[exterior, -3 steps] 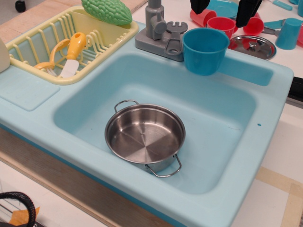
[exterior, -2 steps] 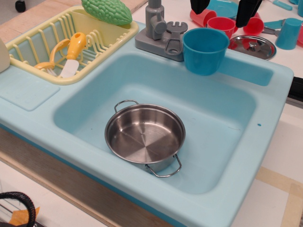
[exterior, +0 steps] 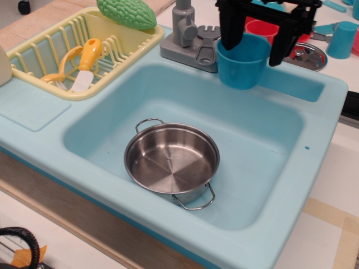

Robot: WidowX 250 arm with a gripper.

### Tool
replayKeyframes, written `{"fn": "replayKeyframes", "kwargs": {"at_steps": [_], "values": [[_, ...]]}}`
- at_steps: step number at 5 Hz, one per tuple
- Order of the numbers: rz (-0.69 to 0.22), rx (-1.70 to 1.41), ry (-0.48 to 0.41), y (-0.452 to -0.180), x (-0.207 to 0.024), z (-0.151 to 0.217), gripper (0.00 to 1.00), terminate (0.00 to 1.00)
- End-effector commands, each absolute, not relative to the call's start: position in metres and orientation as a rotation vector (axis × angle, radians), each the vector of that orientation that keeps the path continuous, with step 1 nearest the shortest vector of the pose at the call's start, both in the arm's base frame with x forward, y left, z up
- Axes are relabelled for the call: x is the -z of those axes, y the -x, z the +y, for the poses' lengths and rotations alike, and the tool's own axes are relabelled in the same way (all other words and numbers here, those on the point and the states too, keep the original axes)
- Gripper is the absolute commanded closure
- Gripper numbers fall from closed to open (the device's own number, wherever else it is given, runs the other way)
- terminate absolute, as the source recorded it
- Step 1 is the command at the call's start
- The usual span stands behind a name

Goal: Put cup into pot or pan

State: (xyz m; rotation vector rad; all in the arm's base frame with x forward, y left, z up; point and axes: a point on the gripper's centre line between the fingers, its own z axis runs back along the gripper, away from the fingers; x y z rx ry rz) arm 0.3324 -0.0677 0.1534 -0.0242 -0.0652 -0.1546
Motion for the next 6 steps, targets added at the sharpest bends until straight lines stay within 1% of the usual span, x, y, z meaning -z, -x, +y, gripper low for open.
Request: {"fn": "replayKeyframes", "kwargs": {"at_steps": [1, 2, 3, 4, 5, 6], "values": [[-0.059, 0.223, 0.070, -0.336, -0.152, -0.060, 0.00, 0.00], [-0.069, 0.228, 0.069, -0.335, -0.150, -0.060, 1.00, 0.00], [-0.079, 0.231, 0.076, -0.335, -0.149, -0.060, 1.00, 0.00], [-0.107, 0.263, 0.057, -0.333, -0.155, -0.063, 1.00, 0.00], [-0.133, 0.295, 0.044, -0.322, -0.172, -0.066, 1.00, 0.00], [-0.161, 0.224, -0.007, -0.301, -0.185, -0.067, 1.00, 0.00]]}}
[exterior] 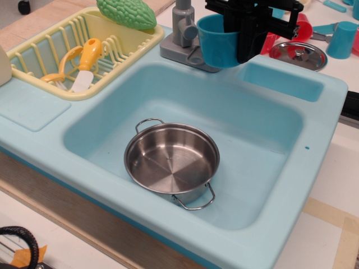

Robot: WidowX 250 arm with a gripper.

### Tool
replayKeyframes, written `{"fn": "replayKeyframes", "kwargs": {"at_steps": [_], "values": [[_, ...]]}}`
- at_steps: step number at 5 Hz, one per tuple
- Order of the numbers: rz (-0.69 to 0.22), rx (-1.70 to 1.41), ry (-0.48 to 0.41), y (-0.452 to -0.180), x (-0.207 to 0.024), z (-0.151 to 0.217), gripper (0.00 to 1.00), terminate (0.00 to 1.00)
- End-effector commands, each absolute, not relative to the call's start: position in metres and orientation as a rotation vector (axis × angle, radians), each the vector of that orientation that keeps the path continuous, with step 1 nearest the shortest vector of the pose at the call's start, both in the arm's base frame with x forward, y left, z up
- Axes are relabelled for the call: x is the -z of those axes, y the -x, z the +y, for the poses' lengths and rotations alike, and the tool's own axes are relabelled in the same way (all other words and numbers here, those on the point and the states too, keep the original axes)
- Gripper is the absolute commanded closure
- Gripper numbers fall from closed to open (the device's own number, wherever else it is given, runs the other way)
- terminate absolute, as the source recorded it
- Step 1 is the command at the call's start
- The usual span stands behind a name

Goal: Put cup into pot or pan

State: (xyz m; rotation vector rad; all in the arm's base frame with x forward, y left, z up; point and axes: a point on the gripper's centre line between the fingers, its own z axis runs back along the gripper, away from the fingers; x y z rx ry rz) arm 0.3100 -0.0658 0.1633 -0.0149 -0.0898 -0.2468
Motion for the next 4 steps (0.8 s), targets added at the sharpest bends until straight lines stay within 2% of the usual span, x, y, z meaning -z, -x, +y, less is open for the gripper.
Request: {"fn": "replayKeyframes", "kwargs": {"at_steps": [1, 3, 4], "values": [[-0.189, 0.105, -0.018, -0.279, -0.182, -0.059, 1.00, 0.00], [-0.227, 0.002, 0.053, -0.254, -0.156, -0.045, 1.00, 0.00], [-0.199, -0.005, 0.104, -0.251, -0.147, -0.043, 0.00, 0.00]]}}
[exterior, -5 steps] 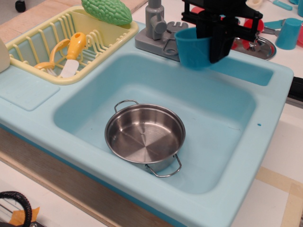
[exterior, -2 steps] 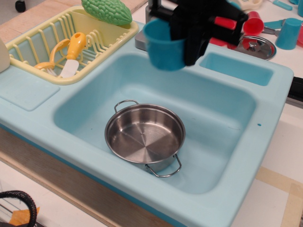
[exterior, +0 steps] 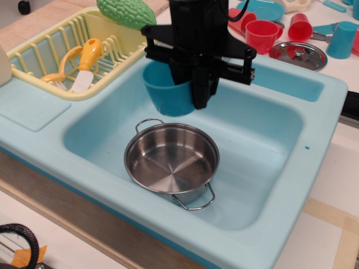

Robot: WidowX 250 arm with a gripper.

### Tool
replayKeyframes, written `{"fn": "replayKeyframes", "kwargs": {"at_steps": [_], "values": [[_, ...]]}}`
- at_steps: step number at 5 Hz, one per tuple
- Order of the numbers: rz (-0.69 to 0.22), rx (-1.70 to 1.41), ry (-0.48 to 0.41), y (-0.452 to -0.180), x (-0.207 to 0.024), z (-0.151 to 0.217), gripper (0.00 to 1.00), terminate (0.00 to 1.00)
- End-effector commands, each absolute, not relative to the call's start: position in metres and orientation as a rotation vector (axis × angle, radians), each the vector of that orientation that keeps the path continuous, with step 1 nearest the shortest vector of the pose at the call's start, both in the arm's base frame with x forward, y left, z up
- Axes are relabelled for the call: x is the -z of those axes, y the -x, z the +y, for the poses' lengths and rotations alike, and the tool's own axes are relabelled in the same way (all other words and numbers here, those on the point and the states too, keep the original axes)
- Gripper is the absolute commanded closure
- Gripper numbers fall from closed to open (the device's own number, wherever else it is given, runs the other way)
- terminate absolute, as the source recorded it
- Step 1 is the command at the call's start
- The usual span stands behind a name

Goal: Put cup into pot or pan

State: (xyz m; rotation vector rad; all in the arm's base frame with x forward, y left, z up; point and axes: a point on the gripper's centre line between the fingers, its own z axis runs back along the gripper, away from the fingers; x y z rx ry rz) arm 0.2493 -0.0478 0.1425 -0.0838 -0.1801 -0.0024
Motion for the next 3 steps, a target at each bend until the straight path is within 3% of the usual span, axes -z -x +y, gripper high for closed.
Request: {"fn": "replayKeyframes", "kwargs": {"at_steps": [1, 2, 3], "values": [[-0.199, -0.005, 0.104, -0.2509, -0.1470, -0.0431, 0.00, 0.00], [-0.199, -0.005, 0.104, -0.2509, -0.1470, -0.0431, 0.00, 0.00], [-0.199, -0.005, 0.104, -0.2509, -0.1470, -0.0431, 0.00, 1.00]]}}
